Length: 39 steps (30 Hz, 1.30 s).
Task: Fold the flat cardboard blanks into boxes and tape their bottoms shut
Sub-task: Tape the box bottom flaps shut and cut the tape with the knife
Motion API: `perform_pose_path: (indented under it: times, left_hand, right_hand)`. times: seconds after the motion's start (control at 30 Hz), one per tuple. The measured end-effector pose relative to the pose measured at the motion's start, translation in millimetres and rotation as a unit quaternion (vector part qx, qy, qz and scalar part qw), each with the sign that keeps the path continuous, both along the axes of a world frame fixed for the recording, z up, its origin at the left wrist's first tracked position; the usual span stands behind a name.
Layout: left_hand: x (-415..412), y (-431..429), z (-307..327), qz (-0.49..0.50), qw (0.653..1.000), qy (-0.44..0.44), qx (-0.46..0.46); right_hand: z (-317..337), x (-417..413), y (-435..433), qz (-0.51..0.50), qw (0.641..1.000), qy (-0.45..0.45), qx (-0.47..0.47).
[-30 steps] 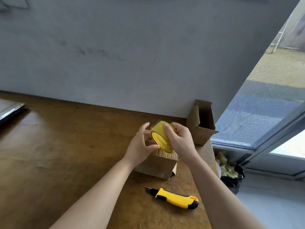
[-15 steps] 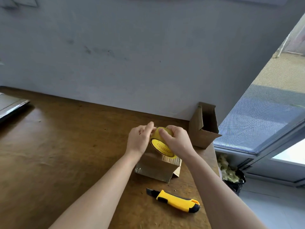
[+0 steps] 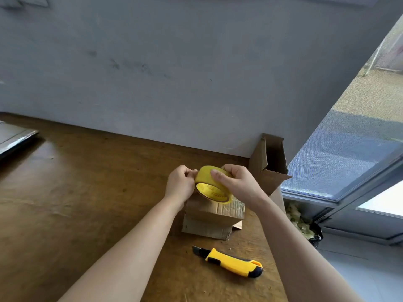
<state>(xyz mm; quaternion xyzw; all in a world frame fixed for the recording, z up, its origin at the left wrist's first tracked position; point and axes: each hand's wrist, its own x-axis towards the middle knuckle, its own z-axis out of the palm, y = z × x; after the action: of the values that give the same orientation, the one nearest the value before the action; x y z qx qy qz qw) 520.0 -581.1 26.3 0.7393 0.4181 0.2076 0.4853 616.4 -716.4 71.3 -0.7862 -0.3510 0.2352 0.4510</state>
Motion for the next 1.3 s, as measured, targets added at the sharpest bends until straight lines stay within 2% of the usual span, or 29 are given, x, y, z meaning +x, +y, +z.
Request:
perform_pose_path:
  times: [0.07,0.13,0.27,0.43,0.57,0.73,0.93,1.03,1.17,1.23,1.3]
  left_hand:
    - [-2,1,-2,-0.016,0.999,0.032,0.022]
    - [-6,-1,-9,-0.036,0.996,0.064,0.049]
    - [-7,-8,-20,-0.056,0.994,0.057,0.075]
    - [6,-5,-19,-0.083,0.991,0.063,0.087]
    - [20,1,-22,-0.104,0.988,0.076,0.089]
    - [24,4,-36,-0.077,0.993,0.048,0.082]
    - [24,8,-46,-0.030,0.994,0.019,0.101]
    - [23,11,-49,-0.006,0.997,0.005,0.077]
    - [22,15,-52,0.020,0.999,-0.002,0.036]
    - [23,15,-53,0.027,1.000,-0.011,0.011]
    - [22,15,-54,0.053,0.998,-0.038,-0.028]
  right_hand:
    - [-2,0,3,-0.006,1.000,-0.009,-0.007]
    - [-8,-1,4,-0.003,0.997,-0.061,-0.043]
    - [-19,-4,2,-0.005,0.988,-0.141,-0.068]
    - [-19,9,-6,-0.005,0.995,-0.082,-0.062]
    - [-18,21,1,-0.014,0.992,-0.103,-0.078]
    - [-19,31,22,-0.019,0.987,-0.136,-0.082]
    - [-17,40,47,-0.050,0.958,-0.242,-0.147]
    - [-20,47,47,-0.044,0.968,-0.199,-0.148]
    - [-24,56,35,-0.008,0.997,0.042,-0.061]
    - [-28,55,35,-0.031,0.999,0.018,-0.039]
    - [-27,52,40,-0.045,0.990,-0.107,-0.075]
